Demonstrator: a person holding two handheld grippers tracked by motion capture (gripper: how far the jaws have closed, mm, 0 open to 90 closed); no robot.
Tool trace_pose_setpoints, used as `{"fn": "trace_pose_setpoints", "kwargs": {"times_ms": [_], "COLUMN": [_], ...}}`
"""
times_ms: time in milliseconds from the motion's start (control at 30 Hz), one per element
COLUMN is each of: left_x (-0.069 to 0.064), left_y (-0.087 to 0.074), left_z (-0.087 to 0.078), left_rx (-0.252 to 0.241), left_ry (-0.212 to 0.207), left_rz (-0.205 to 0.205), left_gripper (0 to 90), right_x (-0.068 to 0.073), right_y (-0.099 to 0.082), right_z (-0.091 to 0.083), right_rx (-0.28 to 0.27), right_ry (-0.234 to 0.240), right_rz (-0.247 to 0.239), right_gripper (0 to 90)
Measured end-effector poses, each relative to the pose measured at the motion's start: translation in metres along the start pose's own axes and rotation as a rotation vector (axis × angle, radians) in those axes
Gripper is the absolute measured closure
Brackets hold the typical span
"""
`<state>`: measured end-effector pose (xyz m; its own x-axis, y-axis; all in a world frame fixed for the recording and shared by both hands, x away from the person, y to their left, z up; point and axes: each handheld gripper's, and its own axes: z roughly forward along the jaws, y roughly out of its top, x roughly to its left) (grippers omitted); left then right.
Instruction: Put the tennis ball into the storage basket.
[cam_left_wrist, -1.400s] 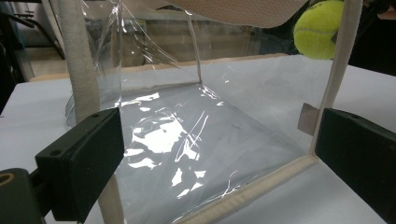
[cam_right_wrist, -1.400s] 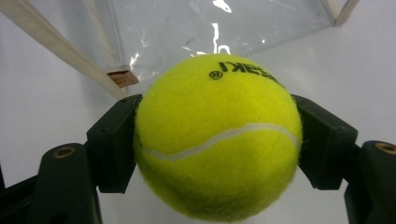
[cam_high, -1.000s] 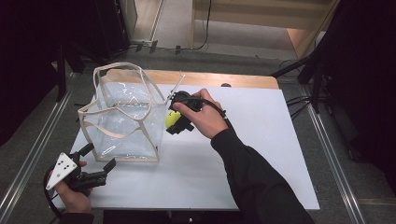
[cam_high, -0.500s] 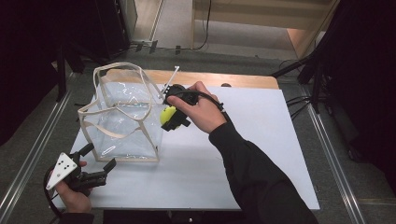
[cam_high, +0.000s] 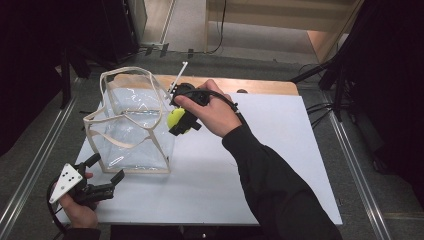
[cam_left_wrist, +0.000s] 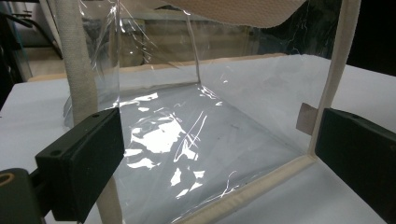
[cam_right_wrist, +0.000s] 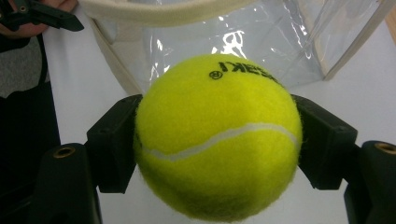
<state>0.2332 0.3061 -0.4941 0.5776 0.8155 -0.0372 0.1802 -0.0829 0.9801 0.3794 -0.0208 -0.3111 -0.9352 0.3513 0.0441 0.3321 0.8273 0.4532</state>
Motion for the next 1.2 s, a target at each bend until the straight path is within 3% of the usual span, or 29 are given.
{"fn": "trace_pose_setpoints", "kwargs": {"times_ms": [567, 833, 1200], "left_x": [0.000, 0.000, 0.000], "left_y": [0.000, 0.000, 0.000], "left_z": [0.001, 0.001, 0.001], "left_rx": [-0.001, -0.001, -0.001], "left_ry": [-0.001, -0.002, -0.004], "left_rz": [-0.001, -0.001, -0.001], "left_gripper": [1.3, 1.3, 1.3], "right_x": [0.005, 0.007, 0.008], "right_y": [0.024, 0.036, 0.051], "right_z": [-0.025, -0.034, -0.032], "right_rx": [-0.019, -0.030, -0.037], "right_ry": [0.024, 0.013, 0.009], "right_rz": [-0.030, -0.044, -0.057], "right_gripper": [23.6, 23.6, 23.6]}}
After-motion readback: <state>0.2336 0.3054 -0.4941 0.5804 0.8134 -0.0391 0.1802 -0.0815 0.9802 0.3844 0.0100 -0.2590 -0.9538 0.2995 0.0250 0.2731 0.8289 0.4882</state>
